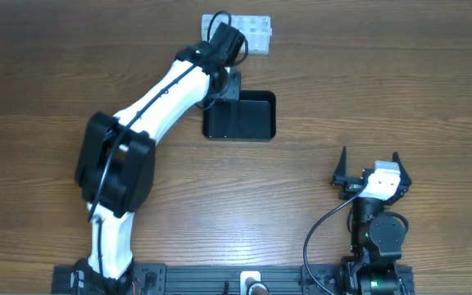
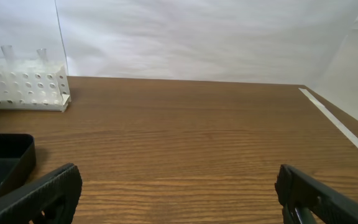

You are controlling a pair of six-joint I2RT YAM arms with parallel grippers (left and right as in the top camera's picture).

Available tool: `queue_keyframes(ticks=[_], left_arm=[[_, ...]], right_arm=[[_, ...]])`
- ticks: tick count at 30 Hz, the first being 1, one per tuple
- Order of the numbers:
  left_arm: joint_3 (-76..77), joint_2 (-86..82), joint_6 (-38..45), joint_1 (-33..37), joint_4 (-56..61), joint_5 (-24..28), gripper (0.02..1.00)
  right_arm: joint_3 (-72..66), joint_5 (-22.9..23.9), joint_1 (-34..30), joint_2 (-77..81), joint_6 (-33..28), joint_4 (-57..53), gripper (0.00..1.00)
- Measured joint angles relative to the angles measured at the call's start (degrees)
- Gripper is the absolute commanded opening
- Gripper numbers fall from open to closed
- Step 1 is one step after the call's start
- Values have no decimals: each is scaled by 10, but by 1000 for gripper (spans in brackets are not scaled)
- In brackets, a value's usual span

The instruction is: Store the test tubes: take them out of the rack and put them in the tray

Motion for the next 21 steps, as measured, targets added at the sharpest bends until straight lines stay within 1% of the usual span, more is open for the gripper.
queue_keyframes(ticks=[2,3,4,6,8,11,12,15,18,21], left_arm=[[-3,-46,-1,-10,21,-33,680],[-3,-76,2,-17,40,-54,748],[-3,-108,8,-24,60,-75,794],[-3,-168,26,-36,96,-109,873],[0,-237,66,-44,132,-140,915],[6,-306,106,-32,163,-167,993],[7,-323,116,-20,167,-171,998],[7,-356,135,33,167,-165,1000],[-18,-376,145,93,194,-131,1000],[-93,-410,153,143,249,-92,1000]], right_arm=[[0,0,0,0,0,0,991],[0,0,0,0,0,0,991],[0,0,0,0,0,0,991],[0,0,0,0,0,0,991],[0,0,0,0,0,0,991],[0,0,0,0,0,0,991],[0,0,0,0,0,0,991],[0,0,0,0,0,0,991],[0,0,0,0,0,0,993],[0,0,0,0,0,0,993]])
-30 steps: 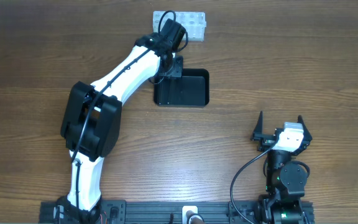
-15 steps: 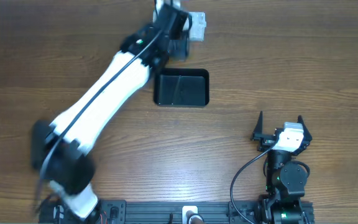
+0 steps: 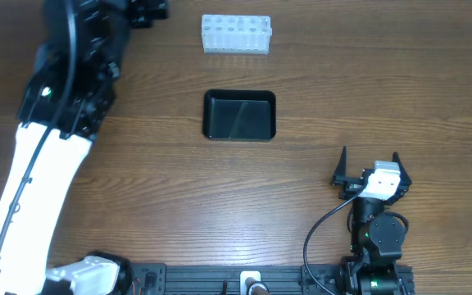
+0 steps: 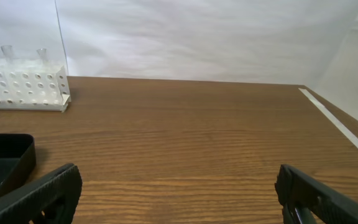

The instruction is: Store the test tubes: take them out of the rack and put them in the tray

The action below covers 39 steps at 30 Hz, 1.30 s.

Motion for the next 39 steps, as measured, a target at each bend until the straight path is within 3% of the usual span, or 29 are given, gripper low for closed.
queue_keyframes(ticks=[8,14,26,39], left_arm=[[-337,-188,27,83,228,94,1000],[-577,-376,34,124,314,131,1000],[-825,-694,34,156,278,171,1000],[-880,-790,34,156,156,206,1000]], right_arm=[[0,0,0,0,0,0,991],[0,1,0,0,0,0,991],[0,2,0,0,0,0,991],[0,2,0,0,0,0,993]])
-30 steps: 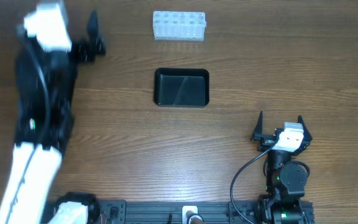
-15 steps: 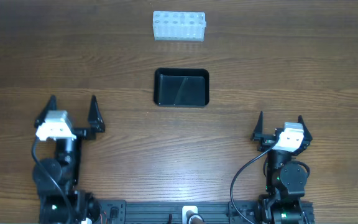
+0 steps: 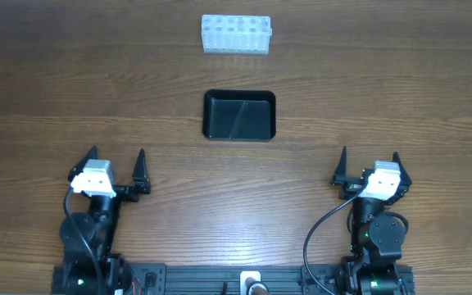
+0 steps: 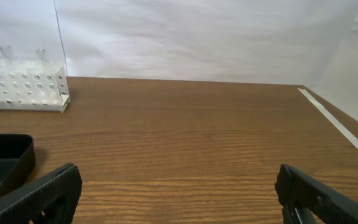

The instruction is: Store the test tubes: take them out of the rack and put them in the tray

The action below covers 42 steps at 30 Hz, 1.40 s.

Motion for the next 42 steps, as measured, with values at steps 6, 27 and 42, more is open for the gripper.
queue_keyframes(ticks=[6,27,42], left_arm=[[0,-1,0,0,0,1,1000],[0,-1,0,0,0,1,1000],[0,-1,0,0,0,1,1000]], right_arm=[[0,0,0,0,0,0,993],[0,0,0,0,0,0,991],[0,0,0,0,0,17,993]])
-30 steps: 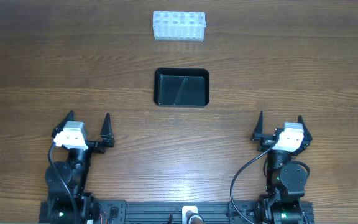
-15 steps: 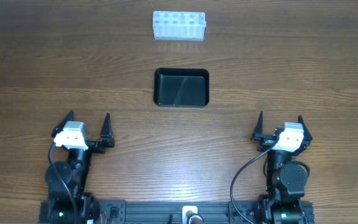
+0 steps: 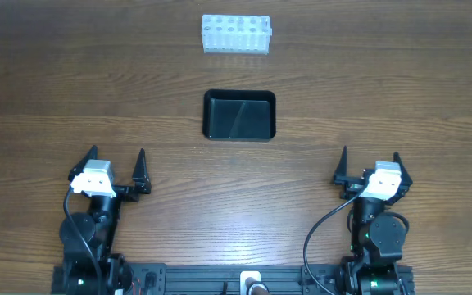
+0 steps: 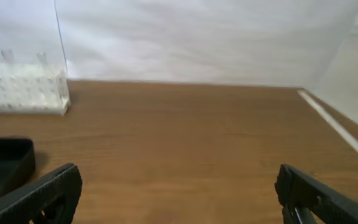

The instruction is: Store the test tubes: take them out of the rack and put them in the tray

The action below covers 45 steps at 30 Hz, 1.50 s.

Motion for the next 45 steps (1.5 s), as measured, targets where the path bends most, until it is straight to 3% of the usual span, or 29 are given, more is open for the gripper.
queue_keyframes(ticks=[6,12,18,24,34,45], left_arm=[[0,0,0,0,0,1,1000],[0,0,0,0,0,2,1000],[0,0,0,0,0,2,1000],[0,0,0,0,0,2,1000],[0,0,0,0,0,2,1000],[0,0,0,0,0,2,1000]], right_arm=[[0,0,0,19,1,5,991],[53,-23,-2,193,2,93,993],[271,-110,3,473,25,156,993],[472,-130,76,700,43,129,993],[744,-32,228,967,114,-64,993],[980,2,254,1159,201,-164,991]])
